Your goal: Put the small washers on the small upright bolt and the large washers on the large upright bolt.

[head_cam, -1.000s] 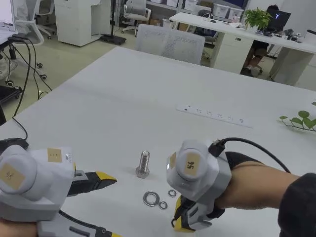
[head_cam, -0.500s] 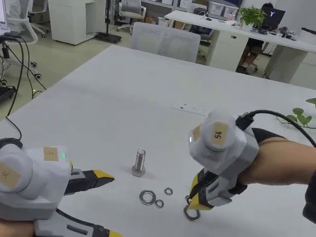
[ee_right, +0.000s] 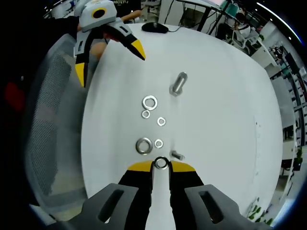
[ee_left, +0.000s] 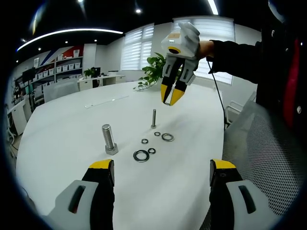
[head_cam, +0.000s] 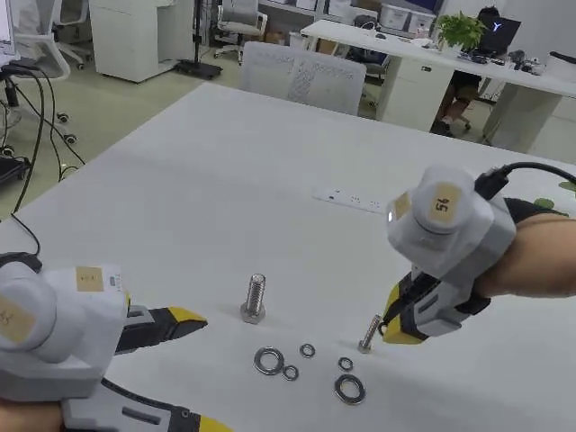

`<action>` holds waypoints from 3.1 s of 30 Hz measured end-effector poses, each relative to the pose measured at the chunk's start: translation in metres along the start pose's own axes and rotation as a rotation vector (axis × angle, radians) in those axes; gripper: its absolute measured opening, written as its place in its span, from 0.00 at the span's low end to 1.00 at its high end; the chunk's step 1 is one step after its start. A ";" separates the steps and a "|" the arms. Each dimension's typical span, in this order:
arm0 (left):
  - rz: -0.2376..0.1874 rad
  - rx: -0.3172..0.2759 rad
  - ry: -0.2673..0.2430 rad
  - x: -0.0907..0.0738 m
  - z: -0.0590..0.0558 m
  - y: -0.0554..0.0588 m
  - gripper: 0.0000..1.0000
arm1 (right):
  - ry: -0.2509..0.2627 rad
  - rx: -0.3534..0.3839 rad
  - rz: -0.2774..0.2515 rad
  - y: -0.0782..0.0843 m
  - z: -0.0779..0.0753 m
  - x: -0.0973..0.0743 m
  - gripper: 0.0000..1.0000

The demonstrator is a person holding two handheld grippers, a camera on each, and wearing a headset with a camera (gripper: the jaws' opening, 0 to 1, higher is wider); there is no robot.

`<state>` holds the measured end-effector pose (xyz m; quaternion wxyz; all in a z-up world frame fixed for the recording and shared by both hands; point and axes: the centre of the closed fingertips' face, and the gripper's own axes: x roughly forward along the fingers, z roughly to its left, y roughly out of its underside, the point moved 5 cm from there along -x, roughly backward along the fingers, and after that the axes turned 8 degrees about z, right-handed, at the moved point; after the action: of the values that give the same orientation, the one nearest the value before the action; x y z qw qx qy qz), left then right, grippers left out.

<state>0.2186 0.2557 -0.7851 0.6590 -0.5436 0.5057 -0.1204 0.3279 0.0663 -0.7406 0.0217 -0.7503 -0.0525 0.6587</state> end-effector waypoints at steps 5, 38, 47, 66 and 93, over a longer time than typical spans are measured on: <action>-0.003 0.002 0.003 0.001 0.001 -0.001 0.81 | 0.014 0.011 0.006 0.005 -0.013 -0.006 0.13; -0.063 0.074 -0.001 0.012 0.007 -0.009 0.77 | -0.013 -0.055 0.079 0.001 -0.035 0.002 0.13; -0.069 0.072 0.000 0.013 0.009 -0.010 0.76 | -0.038 -0.076 0.109 0.000 -0.037 0.016 0.13; -0.064 0.061 0.000 0.016 0.010 -0.010 0.76 | -0.081 -0.081 0.126 -0.002 -0.033 0.030 0.13; -0.057 0.057 0.001 0.016 0.012 -0.008 0.75 | -0.116 -0.045 0.118 0.000 -0.029 0.053 0.13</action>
<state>0.2385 0.2485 -0.7877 0.6702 -0.5389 0.4866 -0.1539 0.3632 0.0727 -0.7895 -0.0372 -0.7131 -0.0241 0.6996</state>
